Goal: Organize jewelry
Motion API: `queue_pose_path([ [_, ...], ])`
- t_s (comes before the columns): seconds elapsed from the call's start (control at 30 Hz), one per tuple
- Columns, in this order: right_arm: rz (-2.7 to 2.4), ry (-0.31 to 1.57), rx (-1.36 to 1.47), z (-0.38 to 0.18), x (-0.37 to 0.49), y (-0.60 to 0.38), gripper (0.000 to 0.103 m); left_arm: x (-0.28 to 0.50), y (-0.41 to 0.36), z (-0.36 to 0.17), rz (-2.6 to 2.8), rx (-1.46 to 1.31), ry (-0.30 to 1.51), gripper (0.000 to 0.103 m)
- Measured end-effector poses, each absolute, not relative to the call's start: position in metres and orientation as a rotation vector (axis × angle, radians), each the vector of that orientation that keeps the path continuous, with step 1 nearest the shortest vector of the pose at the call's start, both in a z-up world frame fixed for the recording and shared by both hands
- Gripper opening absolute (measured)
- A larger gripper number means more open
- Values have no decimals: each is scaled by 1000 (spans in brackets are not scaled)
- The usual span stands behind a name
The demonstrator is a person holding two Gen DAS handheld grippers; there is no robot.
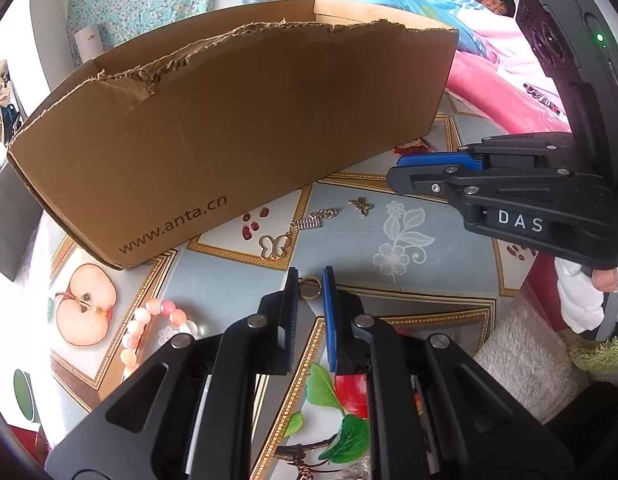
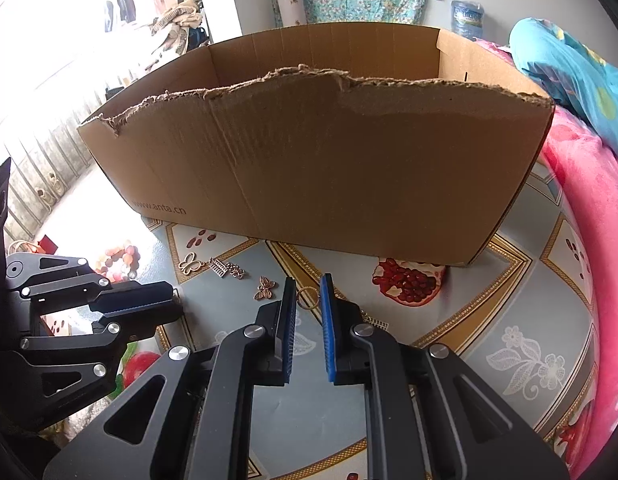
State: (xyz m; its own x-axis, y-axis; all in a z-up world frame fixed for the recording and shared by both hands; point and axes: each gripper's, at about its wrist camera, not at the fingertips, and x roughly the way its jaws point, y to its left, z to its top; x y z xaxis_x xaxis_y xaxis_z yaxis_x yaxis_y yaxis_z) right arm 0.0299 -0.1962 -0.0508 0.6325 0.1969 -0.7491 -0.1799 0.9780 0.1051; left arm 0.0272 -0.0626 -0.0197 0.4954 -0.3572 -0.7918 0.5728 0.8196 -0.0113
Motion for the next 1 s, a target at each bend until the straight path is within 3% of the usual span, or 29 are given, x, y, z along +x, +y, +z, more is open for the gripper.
queue_pose_path([
  [0.33, 222, 828, 71, -40, 12, -207, 12, 22, -67, -21, -563, 322, 855, 10],
  [0.4, 222, 815, 74, -35, 8, -207, 12, 18, -67, -19, -564, 323, 845, 0],
  [0.63, 233, 780, 73, -22, 0, -208, 12, 12, -61, -12, -564, 295, 835, 0],
  [0.7, 238, 775, 71, -20, -1, -207, 12, 10, -60, -10, -570, 288, 834, 6],
  [0.77, 244, 774, 74, -19, -3, -206, 13, 9, -60, -9, -566, 296, 823, 27],
  [0.93, 251, 777, 90, -20, -7, -204, 13, 11, -64, -15, -572, 344, 821, 28],
  [1.0, 251, 775, 96, -19, -8, -205, 13, 13, -67, -21, -562, 381, 829, 20],
])
